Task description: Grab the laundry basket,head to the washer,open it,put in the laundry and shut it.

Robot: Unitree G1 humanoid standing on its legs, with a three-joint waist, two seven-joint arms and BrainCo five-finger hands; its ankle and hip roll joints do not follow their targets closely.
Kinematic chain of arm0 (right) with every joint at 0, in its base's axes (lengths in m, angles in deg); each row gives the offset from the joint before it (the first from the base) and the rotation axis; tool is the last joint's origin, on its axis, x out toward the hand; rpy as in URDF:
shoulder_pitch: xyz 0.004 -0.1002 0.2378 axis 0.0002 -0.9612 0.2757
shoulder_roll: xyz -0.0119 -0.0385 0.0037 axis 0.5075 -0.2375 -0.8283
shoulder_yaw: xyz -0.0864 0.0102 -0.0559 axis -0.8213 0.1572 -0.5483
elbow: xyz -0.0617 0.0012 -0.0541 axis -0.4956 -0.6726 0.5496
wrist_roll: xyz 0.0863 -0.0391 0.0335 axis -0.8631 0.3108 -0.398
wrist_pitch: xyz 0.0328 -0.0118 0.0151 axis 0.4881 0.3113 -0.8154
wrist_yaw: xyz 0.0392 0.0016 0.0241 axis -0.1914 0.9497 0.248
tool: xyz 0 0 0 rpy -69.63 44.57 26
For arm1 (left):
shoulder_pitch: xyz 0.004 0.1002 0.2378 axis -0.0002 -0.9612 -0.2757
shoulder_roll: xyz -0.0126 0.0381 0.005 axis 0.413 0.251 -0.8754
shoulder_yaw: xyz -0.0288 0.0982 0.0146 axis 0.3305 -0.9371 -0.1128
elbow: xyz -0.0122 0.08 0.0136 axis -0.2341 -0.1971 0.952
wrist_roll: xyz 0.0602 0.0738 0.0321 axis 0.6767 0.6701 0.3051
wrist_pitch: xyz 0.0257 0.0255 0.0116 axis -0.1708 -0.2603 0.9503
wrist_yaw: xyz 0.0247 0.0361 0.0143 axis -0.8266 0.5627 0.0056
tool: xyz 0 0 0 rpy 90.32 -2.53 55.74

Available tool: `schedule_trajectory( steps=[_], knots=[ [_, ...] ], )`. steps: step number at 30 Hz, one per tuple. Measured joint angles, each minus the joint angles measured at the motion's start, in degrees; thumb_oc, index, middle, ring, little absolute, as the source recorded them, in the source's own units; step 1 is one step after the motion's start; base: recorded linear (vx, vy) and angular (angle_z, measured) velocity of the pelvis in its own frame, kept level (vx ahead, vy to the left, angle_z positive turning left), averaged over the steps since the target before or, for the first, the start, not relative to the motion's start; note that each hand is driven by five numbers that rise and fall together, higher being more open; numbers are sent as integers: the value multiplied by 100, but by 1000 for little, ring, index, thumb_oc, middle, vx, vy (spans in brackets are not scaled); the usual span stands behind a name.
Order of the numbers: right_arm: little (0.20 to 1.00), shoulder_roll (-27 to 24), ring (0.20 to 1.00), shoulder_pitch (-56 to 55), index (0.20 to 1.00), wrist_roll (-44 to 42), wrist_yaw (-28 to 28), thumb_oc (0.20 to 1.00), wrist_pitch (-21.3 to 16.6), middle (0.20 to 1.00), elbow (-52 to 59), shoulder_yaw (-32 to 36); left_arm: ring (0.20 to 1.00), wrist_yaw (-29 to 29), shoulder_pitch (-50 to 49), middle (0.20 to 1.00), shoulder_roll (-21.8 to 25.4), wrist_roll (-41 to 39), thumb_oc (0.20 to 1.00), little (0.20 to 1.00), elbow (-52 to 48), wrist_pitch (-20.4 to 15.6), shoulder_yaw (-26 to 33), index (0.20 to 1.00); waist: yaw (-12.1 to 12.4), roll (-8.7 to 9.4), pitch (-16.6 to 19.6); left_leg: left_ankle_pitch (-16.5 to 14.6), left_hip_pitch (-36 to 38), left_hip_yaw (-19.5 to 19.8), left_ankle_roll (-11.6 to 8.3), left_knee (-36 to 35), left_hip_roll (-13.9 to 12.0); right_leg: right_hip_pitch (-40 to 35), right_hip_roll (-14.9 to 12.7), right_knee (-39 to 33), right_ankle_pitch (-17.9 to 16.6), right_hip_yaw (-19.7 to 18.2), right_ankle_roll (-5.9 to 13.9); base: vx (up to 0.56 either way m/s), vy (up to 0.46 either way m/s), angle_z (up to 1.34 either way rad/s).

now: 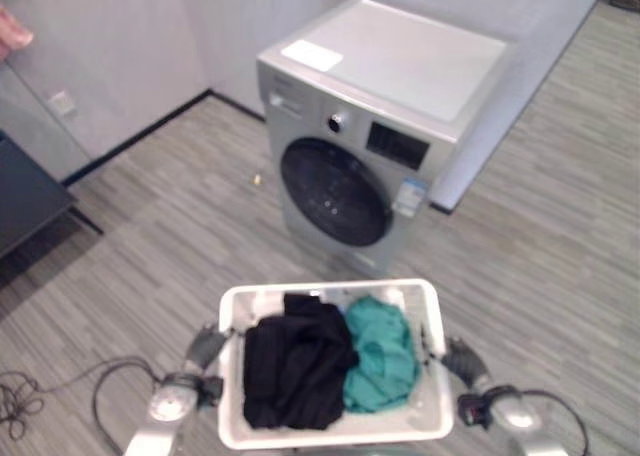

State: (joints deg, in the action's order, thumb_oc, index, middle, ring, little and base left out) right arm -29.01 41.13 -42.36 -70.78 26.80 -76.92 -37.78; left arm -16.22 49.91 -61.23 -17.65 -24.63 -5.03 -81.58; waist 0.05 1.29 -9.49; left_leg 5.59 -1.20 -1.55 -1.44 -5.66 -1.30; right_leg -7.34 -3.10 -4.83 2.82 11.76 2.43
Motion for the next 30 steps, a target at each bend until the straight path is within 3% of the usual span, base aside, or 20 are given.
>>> schedule_trajectory(
  steps=[5,7,10,12,13,14,16,21,23,24,27,30],
  knots=[
    [200,-686,200,44,200,-643,230,200,-72,200,1365,612,200,158,-75,200,713,-136,200,200,-1625,-102,550,200,33,106,-63,42,-82,-10,-53,4,-102,89,100,2,-11,-6,-17,-26,-117,-1],
    [200,-1544,200,-70,200,-1330,477,200,19,200,2094,1065,200,399,-81,200,1545,-410,200,200,-2127,-110,896,200,38,127,-67,47,-58,-11,-73,4,-134,51,141,-1,-12,5,-21,13,-65,1],
    [200,-2167,200,-146,200,-1781,571,200,41,200,2327,1412,200,463,-14,200,2103,-603,200,200,-2465,-108,1057,200,37,137,-64,40,-37,-10,-82,4,-139,23,154,-2,-9,13,-23,12,-65,2],
    [200,-2800,200,-275,200,-2096,712,200,62,200,2368,1531,200,498,40,200,2804,-733,200,200,-2541,-83,1057,200,45,153,-67,49,-31,-1,-93,4,-147,11,161,-2,-10,17,-24,2,-121,3],
    [200,-3088,200,-440,200,-2415,798,200,82,200,2365,1568,200,495,51,200,3504,-901,200,200,-2600,-73,1065,200,43,205,-91,52,39,17,-100,5,-159,-60,183,-2,-9,22,-23,-22,-182,10],
    [200,-3088,200,-559,200,-2532,869,200,113,200,2363,1526,200,493,181,200,3685,-912,200,200,-2582,-48,1059,200,45,251,-127,30,-45,54,-157,145,-178,-62,201,-2,-14,43,-36,-38,-228,11],
    [200,-3085,200,-645,200,-2653,937,200,155,200,2368,1509,200,493,299,200,3669,-916,200,200,-2532,-37,1053,200,57,309,-169,3,-129,94,-202,296,-219,-54,279,-1,-13,64,-66,-26,-125,9],
    [200,-3136,200,-807,200,-2925,979,200,156,200,2484,1553,200,495,244,200,3765,-1051,200,200,-2483,9,1115,200,163,495,-377,-255,-638,204,-454,1246,-448,-17,487,2,-49,90,-424,-11,-52,2],
    [200,-3146,200,-797,200,-2982,995,200,158,200,2498,1556,200,495,269,200,3761,-1110,200,200,-2419,9,1113,200,187,492,-491,-304,-845,204,-441,1611,-520,20,524,48,-60,117,-563,66,73,1],
    [200,-3129,200,-773,200,-3018,1000,200,162,200,2502,1564,200,502,317,200,3763,-1138,200,200,-2341,8,1081,200,186,484,-635,-430,-1089,202,-333,1996,-602,32,517,72,-88,146,-669,87,85,4],
    [200,-3101,200,-771,200,-3360,1047,200,156,200,2506,1779,200,489,504,200,3763,-1198,200,200,-2045,23,1059,200,146,513,-684,-421,-1159,241,-356,1876,-921,122,431,84,-98,185,-698,137,88,13],
    [200,-3090,200,-375,200,-3486,983,200,24,200,2313,2040,200,476,909,200,3765,-1254,200,200,-1683,23,1051,200,177,525,-699,-325,-1199,393,-513,912,-1190,282,372,130,-82,-18,-671,205,72,1]
  ],
)
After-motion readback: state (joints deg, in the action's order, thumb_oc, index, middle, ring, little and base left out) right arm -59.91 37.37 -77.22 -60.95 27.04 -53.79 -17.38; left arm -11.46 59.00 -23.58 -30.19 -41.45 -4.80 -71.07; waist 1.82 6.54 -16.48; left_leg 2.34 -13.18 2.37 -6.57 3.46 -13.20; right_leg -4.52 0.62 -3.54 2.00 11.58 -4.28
